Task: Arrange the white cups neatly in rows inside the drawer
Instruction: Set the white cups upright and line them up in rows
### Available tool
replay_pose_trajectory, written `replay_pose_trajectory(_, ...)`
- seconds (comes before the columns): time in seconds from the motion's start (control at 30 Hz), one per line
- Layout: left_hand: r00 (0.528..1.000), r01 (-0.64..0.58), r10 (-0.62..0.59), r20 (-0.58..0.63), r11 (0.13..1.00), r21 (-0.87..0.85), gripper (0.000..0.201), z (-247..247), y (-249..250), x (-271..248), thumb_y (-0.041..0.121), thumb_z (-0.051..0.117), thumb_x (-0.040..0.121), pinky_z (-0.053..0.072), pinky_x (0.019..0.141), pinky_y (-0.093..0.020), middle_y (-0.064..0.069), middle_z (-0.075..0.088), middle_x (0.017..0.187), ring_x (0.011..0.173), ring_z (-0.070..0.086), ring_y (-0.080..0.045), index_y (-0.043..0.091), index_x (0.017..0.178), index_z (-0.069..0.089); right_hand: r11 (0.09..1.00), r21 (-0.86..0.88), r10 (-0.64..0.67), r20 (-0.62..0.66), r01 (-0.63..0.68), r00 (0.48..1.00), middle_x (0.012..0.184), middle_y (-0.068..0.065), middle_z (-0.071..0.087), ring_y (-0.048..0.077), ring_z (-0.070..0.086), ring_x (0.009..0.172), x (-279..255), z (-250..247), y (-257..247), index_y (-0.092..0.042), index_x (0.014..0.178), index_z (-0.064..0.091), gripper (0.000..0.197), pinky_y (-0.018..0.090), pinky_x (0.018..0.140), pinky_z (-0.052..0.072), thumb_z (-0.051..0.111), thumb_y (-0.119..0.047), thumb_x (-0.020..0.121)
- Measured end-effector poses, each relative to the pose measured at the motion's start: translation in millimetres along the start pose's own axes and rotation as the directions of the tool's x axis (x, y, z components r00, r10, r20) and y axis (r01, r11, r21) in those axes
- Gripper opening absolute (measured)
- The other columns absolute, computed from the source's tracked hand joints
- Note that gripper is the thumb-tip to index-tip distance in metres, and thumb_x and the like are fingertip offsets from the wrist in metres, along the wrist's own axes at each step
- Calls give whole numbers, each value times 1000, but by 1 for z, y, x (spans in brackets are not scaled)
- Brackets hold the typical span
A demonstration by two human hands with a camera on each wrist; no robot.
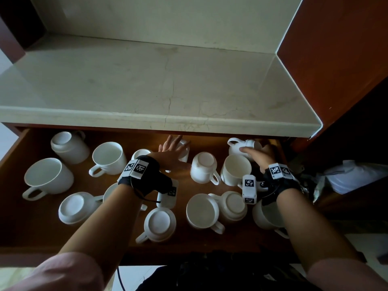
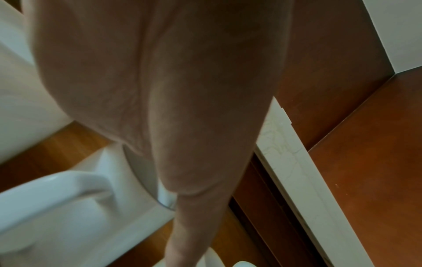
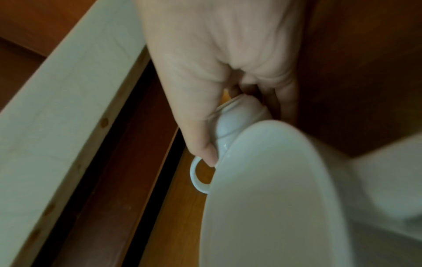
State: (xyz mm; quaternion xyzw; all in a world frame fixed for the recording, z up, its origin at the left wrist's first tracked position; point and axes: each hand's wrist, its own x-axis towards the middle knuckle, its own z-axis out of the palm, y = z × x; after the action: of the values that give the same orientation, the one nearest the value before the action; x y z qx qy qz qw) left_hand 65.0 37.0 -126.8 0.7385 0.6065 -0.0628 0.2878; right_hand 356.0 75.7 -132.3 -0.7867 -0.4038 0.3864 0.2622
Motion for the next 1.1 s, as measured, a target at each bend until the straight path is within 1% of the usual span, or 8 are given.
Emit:
replay_pose_trajectory(0.1,1000,-1,1,-1,1000,-21,86,0,-1,0,53,54,88,-5,113,-57,2,-22,157,142,-27,-28,36,150,-3,972,231,40,62,-53,997,96,1,61,19,60,95,-7,0,-6,-10,102,57,41,28,67,48,81,-24,71)
replay_pose_trajectory(0.23,1000,-2,0,-29,999,-54,85,1,-1,1,47,58,89,-5,113,-56,3,-20,158,142,-26,-26,37,150,1,934,340,64,143,-109,988,116,6,63,22,63,102,18,2,4,-17,110,59,80,43,88,54,90,-48,43)
replay_pose_trajectory(0.37,999,-2,0,-35,998,-66,84,1,-2,-1,45,58,89,-5,114,-56,4,-19,158,143,-26,-25,37,150,1,892,422,87,188,-160,978,119,10,60,26,59,110,11,3,0,-13,117,59,64,42,91,51,84,-32,61)
replay_pose_trajectory(0.5,1000,1,-2,-22,998,-68,84,-2,0,-3,44,58,90,-4,113,-57,4,-20,158,142,-27,-26,36,150,1,931,352,77,80,-100,994,115,6,63,20,62,100,30,8,13,-13,116,59,96,40,90,52,89,-48,32)
replay_pose_trajectory(0.63,1000,2,-3,-20,997,-74,84,-3,1,-4,44,58,90,-4,113,-57,4,-20,158,142,-26,-26,37,150,0,956,291,49,-30,-38,998,106,0,56,16,53,101,-2,-1,-1,-9,108,51,55,33,80,43,84,-21,66)
replay_pose_trajectory(0.73,1000,0,-1,-26,997,-74,84,-2,0,-3,44,59,89,-2,114,-57,4,-19,158,142,-26,-27,37,150,0,978,193,-53,-130,78,990,87,-6,55,16,56,86,-9,-3,-1,-14,92,51,45,32,75,45,85,-20,63)
replay_pose_trajectory(0.9,999,-3,-1,-43,996,-93,83,1,-6,3,44,60,88,1,116,-56,4,-18,158,143,-25,-27,38,150,5,992,-68,-118,-167,108,979,80,-4,58,12,57,68,-23,-14,-6,-15,99,52,53,29,65,48,85,-32,61)
replay_pose_trajectory(1.1,999,3,-7,-46,996,-85,83,3,-9,10,47,60,87,1,115,-58,4,-16,159,143,-24,-27,41,149,6,964,-251,-130,-167,85,977,113,7,63,28,62,102,-32,-23,-10,-9,119,57,78,37,84,53,86,-42,54)
